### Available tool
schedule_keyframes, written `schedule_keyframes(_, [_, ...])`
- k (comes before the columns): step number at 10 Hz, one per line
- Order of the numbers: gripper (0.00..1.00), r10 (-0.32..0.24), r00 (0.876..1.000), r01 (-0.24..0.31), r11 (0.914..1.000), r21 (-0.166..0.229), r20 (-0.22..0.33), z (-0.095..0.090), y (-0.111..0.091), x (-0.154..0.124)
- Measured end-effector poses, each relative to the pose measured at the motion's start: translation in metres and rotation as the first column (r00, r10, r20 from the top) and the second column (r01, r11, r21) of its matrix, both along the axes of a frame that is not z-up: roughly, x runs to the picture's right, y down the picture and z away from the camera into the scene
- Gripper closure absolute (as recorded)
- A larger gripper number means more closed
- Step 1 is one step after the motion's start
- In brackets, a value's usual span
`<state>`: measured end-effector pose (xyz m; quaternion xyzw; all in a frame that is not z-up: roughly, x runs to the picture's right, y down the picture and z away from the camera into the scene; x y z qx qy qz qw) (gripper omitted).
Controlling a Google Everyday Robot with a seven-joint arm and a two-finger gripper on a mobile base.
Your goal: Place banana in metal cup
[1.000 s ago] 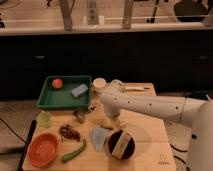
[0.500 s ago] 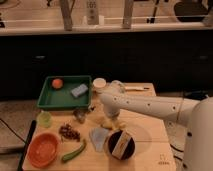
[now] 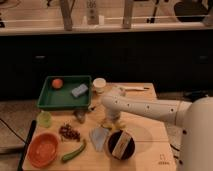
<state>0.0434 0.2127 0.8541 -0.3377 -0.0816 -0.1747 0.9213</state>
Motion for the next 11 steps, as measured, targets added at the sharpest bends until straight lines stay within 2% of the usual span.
schedule_keyframes(1, [0.58,0.002,1.000,-0.002,1.0000,-0.001,-0.002,0.001,0.000,0.001])
schedule_keyframes(2, [0.72,0.005,1.000,-0.005,1.0000,0.001,-0.002,0.000,0.001,0.003])
schedule_keyframes(5, [0.98,0.003,1.000,-0.003,1.0000,0.005,-0.012,-0.006,0.000,0.007])
schedule_keyframes(7, [1.00,0.002,1.000,-0.002,0.9996,0.028,-0.016,-0.016,-0.007,0.010])
schedule_keyframes(9, [1.00,0.005,1.000,-0.004,0.9973,0.073,-0.015,-0.038,-0.024,0.013])
schedule_keyframes(11, [1.00,0.002,1.000,0.000,0.9948,0.101,-0.017,-0.053,-0.036,0.016])
